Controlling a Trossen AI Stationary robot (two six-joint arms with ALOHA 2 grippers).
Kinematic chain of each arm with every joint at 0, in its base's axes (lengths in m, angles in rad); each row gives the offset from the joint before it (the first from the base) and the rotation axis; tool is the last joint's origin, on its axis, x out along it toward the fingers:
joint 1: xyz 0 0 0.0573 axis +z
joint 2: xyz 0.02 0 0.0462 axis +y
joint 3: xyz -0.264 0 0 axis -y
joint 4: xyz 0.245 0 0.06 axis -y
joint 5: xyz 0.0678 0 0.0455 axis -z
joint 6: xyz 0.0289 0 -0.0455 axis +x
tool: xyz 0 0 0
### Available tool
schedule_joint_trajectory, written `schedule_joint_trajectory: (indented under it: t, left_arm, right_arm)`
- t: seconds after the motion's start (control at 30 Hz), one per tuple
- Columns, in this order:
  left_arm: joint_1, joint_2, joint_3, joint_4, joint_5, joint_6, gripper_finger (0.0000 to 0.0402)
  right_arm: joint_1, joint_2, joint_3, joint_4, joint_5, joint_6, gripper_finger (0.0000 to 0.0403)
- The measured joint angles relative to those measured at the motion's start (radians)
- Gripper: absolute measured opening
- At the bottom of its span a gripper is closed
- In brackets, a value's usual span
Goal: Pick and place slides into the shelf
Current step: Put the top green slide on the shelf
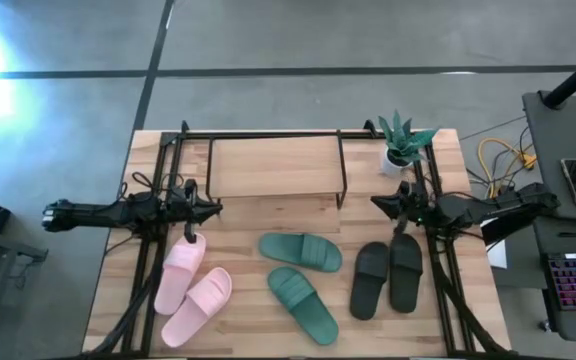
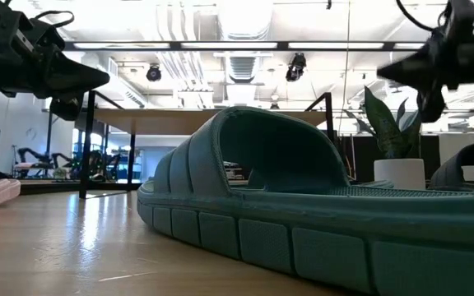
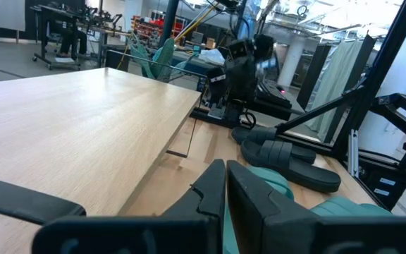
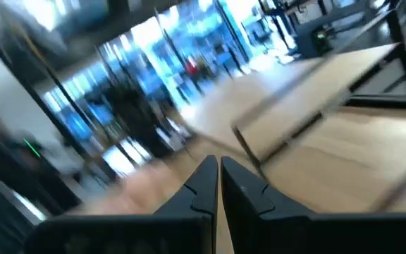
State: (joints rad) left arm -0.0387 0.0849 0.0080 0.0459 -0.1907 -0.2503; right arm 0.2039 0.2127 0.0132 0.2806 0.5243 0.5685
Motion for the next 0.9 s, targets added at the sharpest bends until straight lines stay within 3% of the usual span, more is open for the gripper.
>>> schedule_joint_trajectory:
  t: [0.1, 0.2, 0.37, 0.43, 0.57, 0.7, 0.83, 0.9]
  left_arm:
    - [0.0, 0.002, 0.0, 0.045, -0.022, 0.01, 0.0001]
    - [0.0, 0.002, 0.0, 0.228, -0.037, -0.115, 0.0001]
    - [0.0, -0.001, 0.0, 0.605, -0.078, -0.159, 0.0001]
    - [0.0, -0.002, 0.0, 0.759, -0.078, -0.16, 0.0001]
    - [0.0, -0.006, -0.001, 1.047, -0.078, -0.137, 0.0001]
    - [0.0, -0.013, -0.001, 1.186, -0.069, 0.004, 0.0001]
    - [0.0, -0.03, -0.001, 1.169, 0.073, -0.11, 0.0001]
    - [0.0, -0.027, -0.001, 1.141, 0.185, -0.138, 0.0001]
  right_arm:
    - [-0.002, 0.003, 0.0, 0.137, 0.082, 0.143, 0.0013]
    - [-0.002, 0.005, 0.0, 0.221, 0.174, 0.302, 0.0013]
    - [-0.001, 0.021, 0.0, 0.348, -0.022, 0.32, 0.0013]
    - [-0.002, 0.024, 0.001, 0.38, -0.048, 0.37, 0.0013]
    - [-0.002, 0.024, 0.001, 0.389, -0.029, 0.317, 0.0013]
    - [-0.002, 0.036, 0.0, 0.397, 0.114, 0.306, 0.0013]
    - [-0.002, 0.056, 0.018, 0.452, 0.146, 0.269, 0.0013]
    - [-0.002, 0.081, 0.058, 0.457, 0.076, 0.263, 0.0013]
